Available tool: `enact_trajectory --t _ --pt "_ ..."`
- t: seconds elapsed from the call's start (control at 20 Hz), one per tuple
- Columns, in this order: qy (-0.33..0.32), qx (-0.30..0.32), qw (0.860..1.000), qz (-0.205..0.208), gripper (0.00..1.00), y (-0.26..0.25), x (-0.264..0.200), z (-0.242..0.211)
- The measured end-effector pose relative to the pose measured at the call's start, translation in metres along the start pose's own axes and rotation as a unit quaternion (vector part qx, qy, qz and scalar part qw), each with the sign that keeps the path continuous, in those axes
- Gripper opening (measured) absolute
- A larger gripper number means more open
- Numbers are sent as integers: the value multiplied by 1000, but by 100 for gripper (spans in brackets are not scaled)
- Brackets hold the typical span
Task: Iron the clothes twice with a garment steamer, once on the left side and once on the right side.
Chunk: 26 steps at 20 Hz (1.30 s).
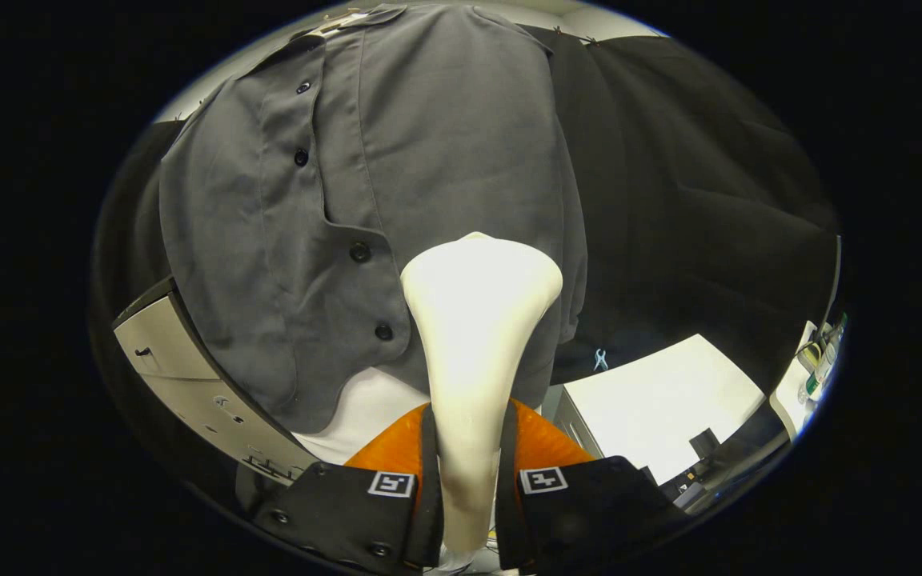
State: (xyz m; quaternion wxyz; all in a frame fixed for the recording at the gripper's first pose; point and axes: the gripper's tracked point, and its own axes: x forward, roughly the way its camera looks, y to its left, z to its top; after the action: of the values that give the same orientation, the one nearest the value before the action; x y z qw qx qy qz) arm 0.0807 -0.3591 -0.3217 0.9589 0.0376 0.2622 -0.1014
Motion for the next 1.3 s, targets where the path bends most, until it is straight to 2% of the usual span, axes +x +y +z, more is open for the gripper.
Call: enact_trajectory --t 0.2,0.75,1.3 --pt "-1 4 1000 -4 34 6 -12 14" --pt "-75 -9 997 -8 34 54 -71 122" --pt "-177 -31 984 3 34 154 -170 204"
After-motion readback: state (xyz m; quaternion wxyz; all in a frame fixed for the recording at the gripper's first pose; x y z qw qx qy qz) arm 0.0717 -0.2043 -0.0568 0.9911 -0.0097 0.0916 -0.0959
